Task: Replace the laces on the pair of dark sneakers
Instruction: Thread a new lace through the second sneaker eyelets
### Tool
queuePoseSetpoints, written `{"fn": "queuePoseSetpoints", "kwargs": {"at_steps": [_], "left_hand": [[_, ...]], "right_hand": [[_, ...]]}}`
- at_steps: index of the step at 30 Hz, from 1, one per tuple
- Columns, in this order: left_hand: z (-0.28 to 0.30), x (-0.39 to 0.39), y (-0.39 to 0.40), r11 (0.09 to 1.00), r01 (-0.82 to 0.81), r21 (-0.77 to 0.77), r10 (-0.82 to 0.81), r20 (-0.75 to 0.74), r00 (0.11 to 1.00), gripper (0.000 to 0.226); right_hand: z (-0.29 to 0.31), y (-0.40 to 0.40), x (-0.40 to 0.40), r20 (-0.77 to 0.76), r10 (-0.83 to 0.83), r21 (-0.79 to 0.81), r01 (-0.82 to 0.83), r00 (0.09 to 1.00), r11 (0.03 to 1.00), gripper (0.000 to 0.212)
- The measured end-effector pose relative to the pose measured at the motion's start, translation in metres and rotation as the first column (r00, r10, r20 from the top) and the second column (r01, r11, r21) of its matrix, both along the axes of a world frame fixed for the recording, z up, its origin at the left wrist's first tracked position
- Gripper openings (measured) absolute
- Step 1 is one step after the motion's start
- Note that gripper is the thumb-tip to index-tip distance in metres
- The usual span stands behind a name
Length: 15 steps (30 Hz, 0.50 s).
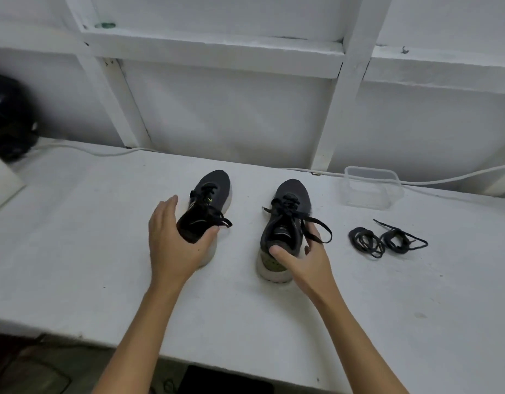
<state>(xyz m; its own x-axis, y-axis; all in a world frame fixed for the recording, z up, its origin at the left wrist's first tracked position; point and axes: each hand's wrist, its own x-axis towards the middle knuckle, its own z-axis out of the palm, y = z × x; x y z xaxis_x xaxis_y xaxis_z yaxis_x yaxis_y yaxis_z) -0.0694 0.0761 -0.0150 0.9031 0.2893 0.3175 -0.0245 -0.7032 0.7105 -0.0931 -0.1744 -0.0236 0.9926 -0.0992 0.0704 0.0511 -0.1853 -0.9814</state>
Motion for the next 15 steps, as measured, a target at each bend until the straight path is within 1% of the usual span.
{"fn": "queuePoseSetpoints", "kwargs": {"at_steps": [2, 4, 5, 6, 8, 9, 11, 15], "left_hand": [[-0.009, -0.006, 0.012, 0.988, 0.012, -0.154, -0.031, -0.119, 0.992, 0.103], [-0.014, -0.009, 0.016, 0.969, 0.027, -0.246, -0.083, -0.221, 0.972, 0.113], [-0.016, -0.009, 0.017, 0.956, 0.031, -0.29, -0.109, -0.255, 0.961, 0.111], [-0.018, -0.009, 0.017, 0.941, 0.037, -0.337, -0.136, -0.274, 0.952, 0.101], [-0.022, -0.007, 0.019, 0.919, 0.048, -0.392, -0.166, -0.275, 0.947, 0.075], [-0.023, -0.006, 0.02, 0.915, 0.051, -0.401, -0.171, -0.27, 0.947, 0.07], [-0.022, -0.006, 0.018, 0.901, 0.047, -0.431, -0.172, -0.254, 0.952, 0.068], [-0.024, -0.002, 0.002, 0.888, 0.071, -0.454, -0.184, -0.211, 0.96, 0.068]], "right_hand": [[-0.004, 0.004, -0.002, 0.006, 0.015, -0.012, -0.015, 1.0, 1.0, 0.067], [-0.009, 0.008, -0.002, 0.014, 0.019, -0.03, -0.019, 1.0, 0.999, 0.075], [-0.011, 0.01, -0.001, 0.025, 0.017, -0.045, -0.015, 1.0, 0.999, 0.077], [-0.013, 0.012, 0.001, 0.032, 0.015, -0.059, -0.013, 0.999, 0.998, 0.076], [-0.017, 0.014, 0.003, 0.04, 0.015, -0.066, -0.012, 0.999, 0.998, 0.062], [-0.018, 0.015, 0.004, 0.047, 0.006, -0.07, -0.003, 0.999, 0.998, 0.056], [-0.02, 0.016, 0.005, 0.062, -0.014, -0.088, 0.019, 0.998, 0.996, 0.052], [-0.023, 0.017, 0.004, 0.048, -0.044, -0.089, 0.048, 0.998, 0.995, 0.052]]}}
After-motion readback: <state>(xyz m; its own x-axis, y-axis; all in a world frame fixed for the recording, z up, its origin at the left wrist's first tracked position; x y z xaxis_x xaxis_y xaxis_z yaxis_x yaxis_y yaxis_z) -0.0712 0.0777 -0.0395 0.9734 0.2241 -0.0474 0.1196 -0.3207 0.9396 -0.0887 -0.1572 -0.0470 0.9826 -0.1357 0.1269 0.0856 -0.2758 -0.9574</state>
